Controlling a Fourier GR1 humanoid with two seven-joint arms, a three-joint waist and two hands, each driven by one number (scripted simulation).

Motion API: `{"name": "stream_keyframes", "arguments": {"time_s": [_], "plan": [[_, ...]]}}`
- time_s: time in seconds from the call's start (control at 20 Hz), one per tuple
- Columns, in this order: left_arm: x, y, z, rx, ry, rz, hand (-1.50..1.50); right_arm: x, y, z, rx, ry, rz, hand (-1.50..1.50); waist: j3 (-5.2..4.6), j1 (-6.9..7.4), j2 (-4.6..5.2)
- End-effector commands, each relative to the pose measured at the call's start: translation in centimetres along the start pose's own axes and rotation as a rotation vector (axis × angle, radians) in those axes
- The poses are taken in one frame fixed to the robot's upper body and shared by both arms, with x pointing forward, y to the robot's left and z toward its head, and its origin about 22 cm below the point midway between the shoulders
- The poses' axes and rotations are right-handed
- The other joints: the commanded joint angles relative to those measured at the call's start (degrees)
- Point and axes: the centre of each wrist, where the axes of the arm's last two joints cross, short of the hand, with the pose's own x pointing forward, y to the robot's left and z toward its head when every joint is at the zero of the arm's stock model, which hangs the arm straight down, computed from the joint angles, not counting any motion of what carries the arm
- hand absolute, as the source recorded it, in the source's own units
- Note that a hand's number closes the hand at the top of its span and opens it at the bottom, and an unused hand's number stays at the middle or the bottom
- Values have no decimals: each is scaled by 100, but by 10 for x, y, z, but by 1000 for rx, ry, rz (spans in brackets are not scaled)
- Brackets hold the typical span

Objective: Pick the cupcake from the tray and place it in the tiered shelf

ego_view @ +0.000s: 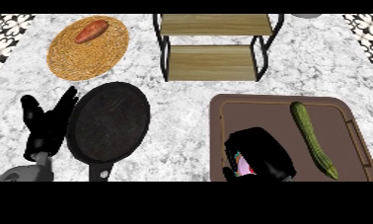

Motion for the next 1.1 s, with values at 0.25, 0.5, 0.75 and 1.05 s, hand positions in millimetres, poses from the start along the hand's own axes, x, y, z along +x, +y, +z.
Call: {"name": "stream_keyframes", "arguments": {"time_s": [0.25, 0.5, 0.75, 1.05], "plan": [[-6, -35, -4, -109, 19, 25, 0, 125, -8, -30, -256, 42, -157, 150, -59, 146, 43], [-6, -24, -2, -95, 34, 23, 0, 170, -39, -4, -489, 6, -145, 150, -62, 62, -4], [-8, -31, -6, -80, 55, 27, 0, 200, -88, 22, -653, 46, -175, 150, -67, -19, -16], [-12, -32, 2, -69, 46, 37, 0, 221, -140, 32, -760, 78, -184, 150, -63, -15, -25]]}}
